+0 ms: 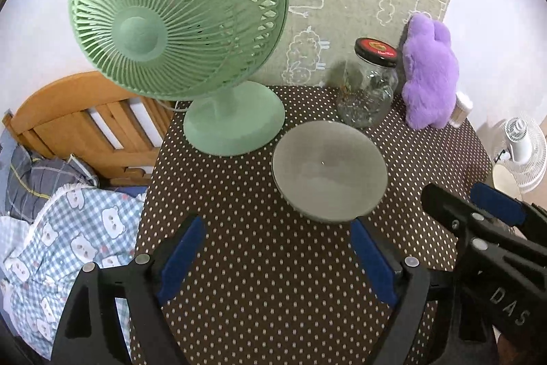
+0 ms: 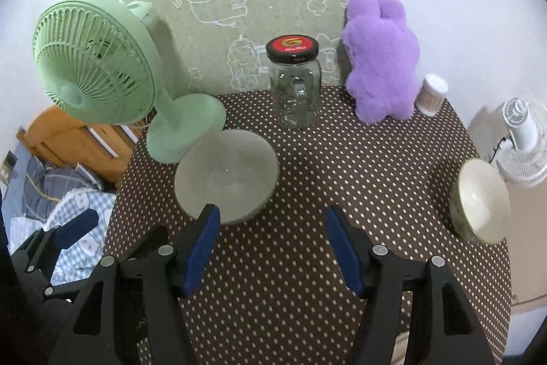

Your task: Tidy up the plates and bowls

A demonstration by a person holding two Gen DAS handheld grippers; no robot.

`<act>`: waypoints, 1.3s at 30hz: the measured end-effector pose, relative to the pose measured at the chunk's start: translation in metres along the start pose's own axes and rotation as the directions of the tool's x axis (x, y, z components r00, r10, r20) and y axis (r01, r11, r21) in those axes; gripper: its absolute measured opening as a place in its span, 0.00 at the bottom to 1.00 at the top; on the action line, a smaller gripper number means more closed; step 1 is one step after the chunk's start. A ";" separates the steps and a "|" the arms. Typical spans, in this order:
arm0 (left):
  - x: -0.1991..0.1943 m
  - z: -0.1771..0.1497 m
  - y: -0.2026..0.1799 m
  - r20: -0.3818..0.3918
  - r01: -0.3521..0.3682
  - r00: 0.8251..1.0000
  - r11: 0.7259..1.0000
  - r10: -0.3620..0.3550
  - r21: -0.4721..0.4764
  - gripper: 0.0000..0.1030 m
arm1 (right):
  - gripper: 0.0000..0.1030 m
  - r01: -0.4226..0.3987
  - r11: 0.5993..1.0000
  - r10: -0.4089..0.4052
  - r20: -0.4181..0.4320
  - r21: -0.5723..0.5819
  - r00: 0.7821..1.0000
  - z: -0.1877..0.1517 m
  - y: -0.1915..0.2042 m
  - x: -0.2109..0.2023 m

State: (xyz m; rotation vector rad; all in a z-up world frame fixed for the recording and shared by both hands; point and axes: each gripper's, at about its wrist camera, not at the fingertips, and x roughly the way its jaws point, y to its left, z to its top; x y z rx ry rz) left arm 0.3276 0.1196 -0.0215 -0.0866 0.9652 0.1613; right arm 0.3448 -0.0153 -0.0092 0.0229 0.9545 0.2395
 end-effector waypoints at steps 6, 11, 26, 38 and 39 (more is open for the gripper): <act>0.022 0.014 0.003 0.012 -0.009 1.000 1.000 0.009 -0.006 0.86 | 0.65 0.017 0.999 -0.017 0.007 0.038 1.000 0.014 -0.001 0.028; 0.048 0.022 0.004 0.003 -0.010 1.000 1.000 0.010 -0.010 0.86 | 0.65 0.023 0.999 -0.023 -0.004 0.049 1.000 0.024 -0.003 0.054; 0.100 0.023 -0.004 -0.030 -0.017 0.999 1.000 0.017 0.014 0.70 | 0.55 0.042 0.999 -0.041 -0.049 0.019 0.998 0.030 0.004 0.114; 0.115 0.026 -0.016 -0.068 0.000 0.998 1.000 0.002 0.031 0.34 | 0.22 0.049 0.999 -0.049 -0.065 -0.002 0.997 0.030 0.011 0.127; 0.116 0.025 -0.017 -0.069 -0.004 0.998 0.999 0.006 0.033 0.34 | 0.22 0.050 0.999 -0.050 -0.069 -0.001 0.996 0.031 0.011 0.127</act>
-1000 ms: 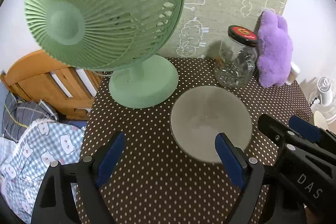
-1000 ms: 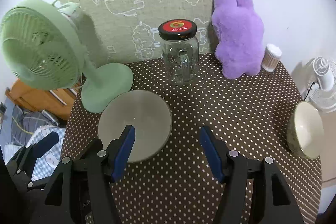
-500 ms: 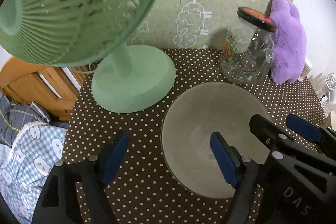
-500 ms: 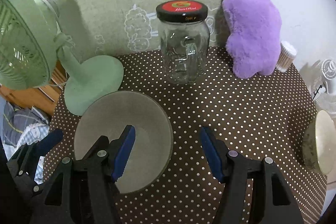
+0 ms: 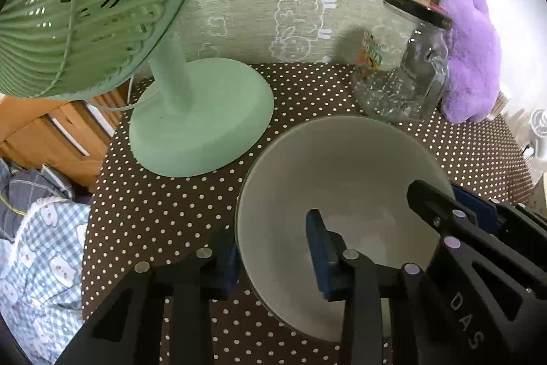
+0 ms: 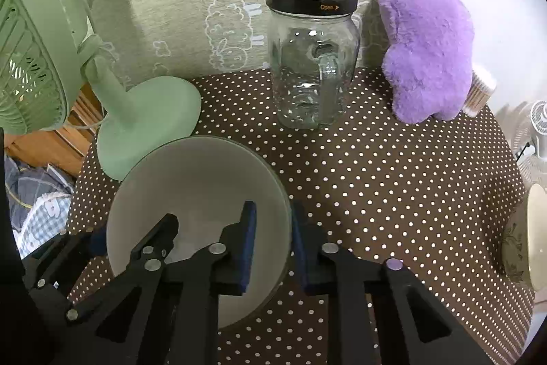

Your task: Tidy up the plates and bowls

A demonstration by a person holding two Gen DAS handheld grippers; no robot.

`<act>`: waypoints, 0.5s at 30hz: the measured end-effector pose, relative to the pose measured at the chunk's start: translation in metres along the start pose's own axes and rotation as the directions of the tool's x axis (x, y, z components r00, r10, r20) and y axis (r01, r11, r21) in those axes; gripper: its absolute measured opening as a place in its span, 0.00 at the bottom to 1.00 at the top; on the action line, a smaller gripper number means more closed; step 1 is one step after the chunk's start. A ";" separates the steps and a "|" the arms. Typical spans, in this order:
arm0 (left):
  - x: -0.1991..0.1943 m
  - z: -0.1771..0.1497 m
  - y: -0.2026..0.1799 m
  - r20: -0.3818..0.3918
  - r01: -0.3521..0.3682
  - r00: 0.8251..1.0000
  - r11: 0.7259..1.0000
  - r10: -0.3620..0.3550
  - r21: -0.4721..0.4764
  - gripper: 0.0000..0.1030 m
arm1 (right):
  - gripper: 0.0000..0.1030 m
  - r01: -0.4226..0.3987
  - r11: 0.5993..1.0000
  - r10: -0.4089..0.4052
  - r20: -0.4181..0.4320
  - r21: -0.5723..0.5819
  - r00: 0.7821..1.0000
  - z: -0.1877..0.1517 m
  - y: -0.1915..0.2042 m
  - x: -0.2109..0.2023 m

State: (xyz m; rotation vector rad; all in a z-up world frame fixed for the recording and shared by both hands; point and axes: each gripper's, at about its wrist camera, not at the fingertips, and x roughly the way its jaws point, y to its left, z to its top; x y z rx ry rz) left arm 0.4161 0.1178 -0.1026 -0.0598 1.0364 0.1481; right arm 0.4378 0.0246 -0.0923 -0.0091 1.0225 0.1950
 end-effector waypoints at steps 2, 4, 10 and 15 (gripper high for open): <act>0.000 0.000 -0.001 -0.002 -0.003 1.000 1.000 0.003 0.002 0.34 | 0.21 -0.001 1.000 0.001 -0.002 0.000 1.000 -0.001 -0.001 -0.001; -0.001 -0.002 -0.002 -0.007 -0.001 1.000 1.000 0.001 0.004 0.34 | 0.21 -0.002 1.000 0.002 -0.007 0.002 1.000 -0.003 -0.003 -0.003; -0.011 -0.013 -0.006 -0.021 0.003 1.000 1.000 -0.003 0.022 0.34 | 0.21 0.003 1.000 -0.003 -0.028 0.003 1.000 -0.014 -0.007 -0.010; -0.019 -0.027 -0.013 -0.037 0.006 0.999 0.999 -0.004 0.041 0.34 | 0.21 0.013 1.000 -0.014 -0.045 -0.002 0.999 -0.027 -0.011 -0.018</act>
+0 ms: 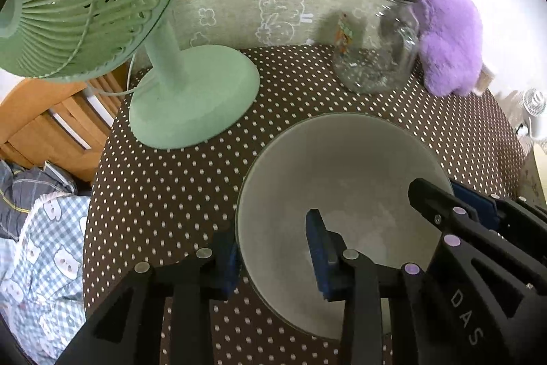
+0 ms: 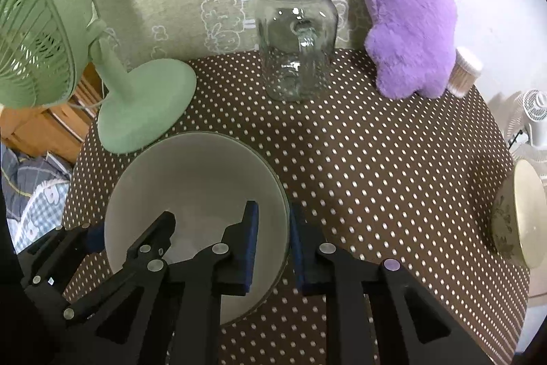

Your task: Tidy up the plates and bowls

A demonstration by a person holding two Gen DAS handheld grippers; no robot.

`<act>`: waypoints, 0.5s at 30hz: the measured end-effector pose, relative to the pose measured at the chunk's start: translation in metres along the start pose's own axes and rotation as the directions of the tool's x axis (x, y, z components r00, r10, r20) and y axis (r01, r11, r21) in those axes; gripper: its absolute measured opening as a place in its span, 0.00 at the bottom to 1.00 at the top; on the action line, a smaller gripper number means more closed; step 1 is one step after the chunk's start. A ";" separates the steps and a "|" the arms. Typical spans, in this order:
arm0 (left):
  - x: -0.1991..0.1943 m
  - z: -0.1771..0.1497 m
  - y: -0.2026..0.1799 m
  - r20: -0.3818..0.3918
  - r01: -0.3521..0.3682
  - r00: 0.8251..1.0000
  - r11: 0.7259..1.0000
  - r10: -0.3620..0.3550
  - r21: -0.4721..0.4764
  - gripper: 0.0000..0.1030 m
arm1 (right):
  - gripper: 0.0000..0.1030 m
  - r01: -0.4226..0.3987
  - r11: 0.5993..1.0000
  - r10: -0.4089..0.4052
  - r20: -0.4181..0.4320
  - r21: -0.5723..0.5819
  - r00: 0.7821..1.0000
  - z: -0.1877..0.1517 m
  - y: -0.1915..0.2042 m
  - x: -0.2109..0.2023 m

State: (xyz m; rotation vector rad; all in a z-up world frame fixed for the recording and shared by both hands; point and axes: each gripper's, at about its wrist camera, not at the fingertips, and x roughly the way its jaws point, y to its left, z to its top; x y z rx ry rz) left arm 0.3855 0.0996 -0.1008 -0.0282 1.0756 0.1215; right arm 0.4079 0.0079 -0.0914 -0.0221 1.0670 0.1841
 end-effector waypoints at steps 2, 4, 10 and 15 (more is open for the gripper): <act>-0.004 -0.008 -0.003 -0.005 -0.005 1.000 1.000 0.005 0.007 0.34 | 0.21 0.007 1.000 -0.007 -0.008 -0.006 1.000 -0.006 -0.001 -0.003; -0.008 -0.013 -0.004 -0.010 -0.003 1.000 1.000 0.003 0.007 0.34 | 0.21 0.010 1.000 -0.010 -0.016 -0.004 1.000 -0.012 -0.003 -0.007; -0.020 -0.029 -0.014 -0.022 -0.004 1.000 1.000 0.005 0.029 0.33 | 0.21 0.021 1.000 -0.021 -0.038 0.005 0.999 -0.028 -0.009 -0.018; -0.028 -0.043 -0.021 -0.024 -0.008 1.000 0.999 0.009 0.044 0.33 | 0.21 0.027 1.000 -0.026 -0.047 0.009 0.999 -0.041 -0.014 -0.025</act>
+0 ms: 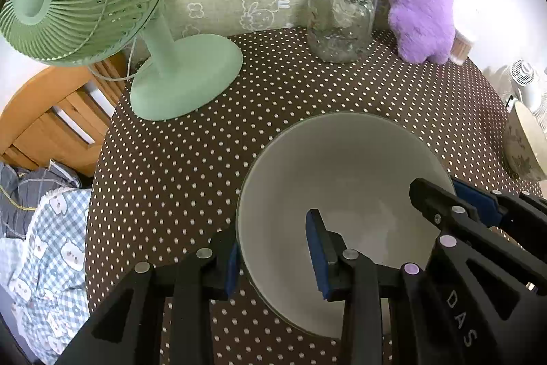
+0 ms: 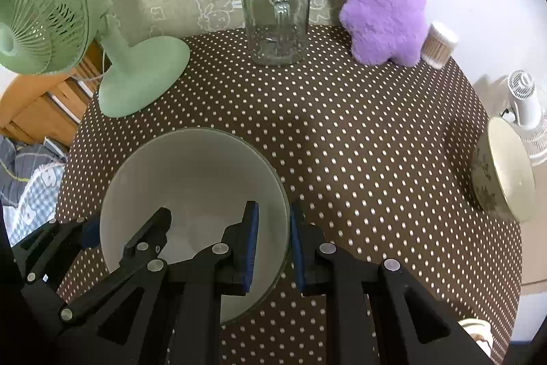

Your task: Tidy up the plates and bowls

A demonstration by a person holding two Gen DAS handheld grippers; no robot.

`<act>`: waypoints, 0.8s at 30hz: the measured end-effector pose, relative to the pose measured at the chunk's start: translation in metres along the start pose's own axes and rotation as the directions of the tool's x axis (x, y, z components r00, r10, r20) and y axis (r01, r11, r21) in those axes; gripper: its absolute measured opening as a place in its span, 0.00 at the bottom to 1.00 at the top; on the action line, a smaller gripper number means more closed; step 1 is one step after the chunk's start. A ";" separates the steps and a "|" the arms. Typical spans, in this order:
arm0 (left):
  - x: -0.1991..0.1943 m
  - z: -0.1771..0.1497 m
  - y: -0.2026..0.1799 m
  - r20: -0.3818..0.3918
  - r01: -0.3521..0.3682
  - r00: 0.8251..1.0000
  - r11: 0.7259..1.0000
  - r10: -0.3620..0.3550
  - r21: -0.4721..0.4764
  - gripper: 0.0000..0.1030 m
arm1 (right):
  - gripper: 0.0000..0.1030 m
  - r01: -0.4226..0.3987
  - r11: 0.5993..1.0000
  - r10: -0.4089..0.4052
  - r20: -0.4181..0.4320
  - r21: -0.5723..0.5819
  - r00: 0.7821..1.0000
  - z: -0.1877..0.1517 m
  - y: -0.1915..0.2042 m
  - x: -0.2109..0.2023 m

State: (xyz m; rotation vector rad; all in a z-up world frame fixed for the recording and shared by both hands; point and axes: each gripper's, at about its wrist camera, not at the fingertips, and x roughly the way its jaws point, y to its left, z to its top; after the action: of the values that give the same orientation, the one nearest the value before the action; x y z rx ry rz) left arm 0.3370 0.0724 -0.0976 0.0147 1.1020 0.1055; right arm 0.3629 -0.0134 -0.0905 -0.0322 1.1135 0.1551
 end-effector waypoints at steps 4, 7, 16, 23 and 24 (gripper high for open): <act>-0.010 -0.009 -0.004 0.000 0.001 1.000 1.000 -0.001 -0.007 0.33 | 0.21 -0.001 1.000 0.001 0.000 0.000 1.000 -0.007 -0.001 -0.009; -0.019 -0.011 -0.007 0.004 -0.002 1.000 1.000 0.002 -0.004 0.33 | 0.21 -0.002 1.000 0.002 0.003 -0.002 1.000 -0.011 -0.004 -0.018; -0.062 -0.018 -0.014 0.042 -0.015 0.999 1.000 0.015 0.000 0.33 | 0.21 -0.009 1.000 0.009 0.038 -0.010 0.999 -0.019 -0.010 -0.058; -0.090 -0.022 -0.018 0.060 -0.020 0.998 0.999 0.022 -0.028 0.33 | 0.21 -0.018 1.000 0.019 0.064 -0.024 0.998 -0.026 -0.015 -0.090; -0.093 -0.023 -0.019 0.064 -0.021 0.998 0.999 0.023 -0.029 0.33 | 0.21 -0.018 0.999 0.020 0.068 -0.026 0.998 -0.027 -0.016 -0.093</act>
State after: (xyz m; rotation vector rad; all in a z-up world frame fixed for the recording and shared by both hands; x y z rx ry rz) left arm 0.2765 0.0443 -0.0260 0.0044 1.0361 0.1394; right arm 0.3009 -0.0418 -0.0195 -0.0389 1.0442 0.1865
